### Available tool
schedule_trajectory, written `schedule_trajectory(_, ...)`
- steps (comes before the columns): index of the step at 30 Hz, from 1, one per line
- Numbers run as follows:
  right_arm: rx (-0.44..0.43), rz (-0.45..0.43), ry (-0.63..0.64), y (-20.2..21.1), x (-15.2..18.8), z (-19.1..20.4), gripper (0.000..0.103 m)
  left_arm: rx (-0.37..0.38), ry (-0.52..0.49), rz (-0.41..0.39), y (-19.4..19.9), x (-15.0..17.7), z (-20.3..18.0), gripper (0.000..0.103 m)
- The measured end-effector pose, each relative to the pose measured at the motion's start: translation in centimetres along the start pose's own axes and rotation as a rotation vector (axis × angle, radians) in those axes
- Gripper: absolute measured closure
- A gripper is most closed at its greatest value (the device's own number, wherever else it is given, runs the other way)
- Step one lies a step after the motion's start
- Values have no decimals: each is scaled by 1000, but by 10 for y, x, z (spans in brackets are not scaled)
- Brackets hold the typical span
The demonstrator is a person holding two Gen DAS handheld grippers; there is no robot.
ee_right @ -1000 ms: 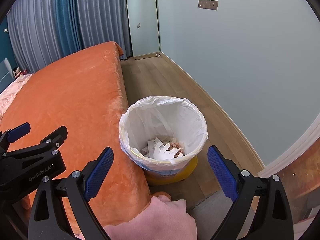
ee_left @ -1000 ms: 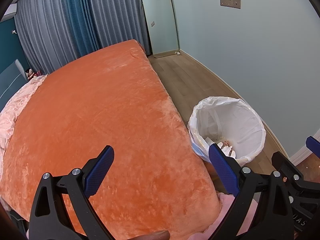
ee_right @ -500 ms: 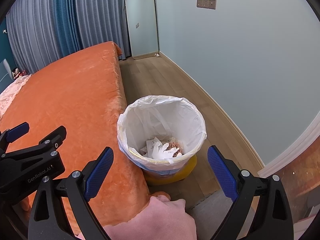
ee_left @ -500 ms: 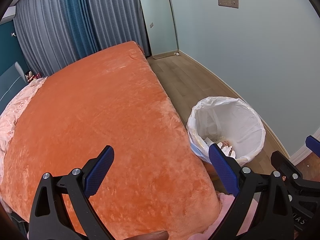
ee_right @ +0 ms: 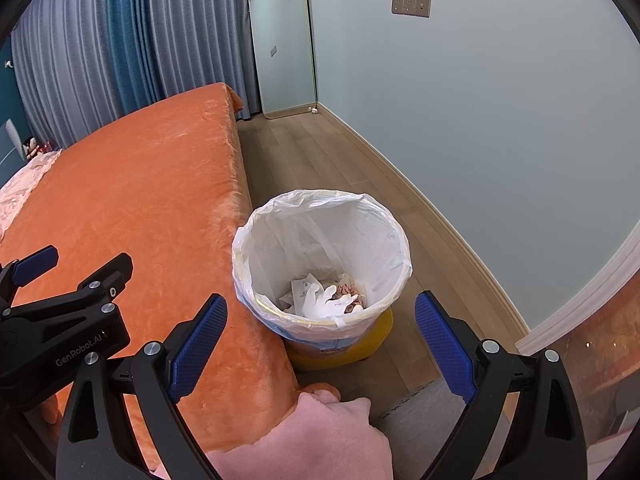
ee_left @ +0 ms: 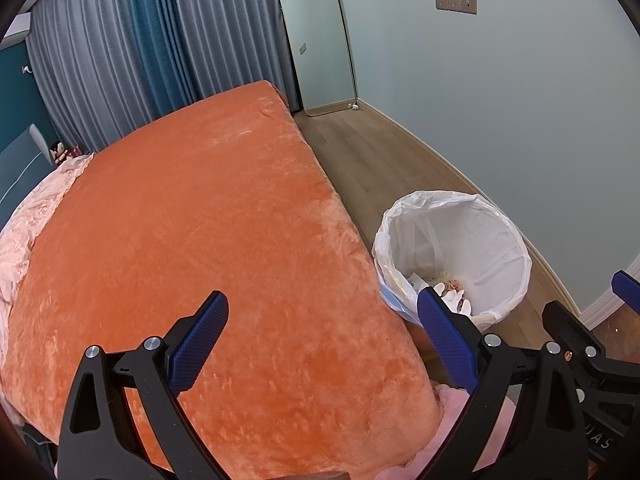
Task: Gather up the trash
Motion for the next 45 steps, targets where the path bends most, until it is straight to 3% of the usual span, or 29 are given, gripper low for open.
schedule_trajectory(45,4,7,-6,-4,4,-3,12,15,-14,6,-2,5,-3,12)
Point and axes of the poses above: each gripper's, at about its wrist camera, not at the fingertips, and y roughly against the way its jaws point, z to its left, x to its underside, the point moved 4 cm from there along -y, roughly the way its jaws point, and after that the axes turned 12 degrees about y, right-handed, at the moved point
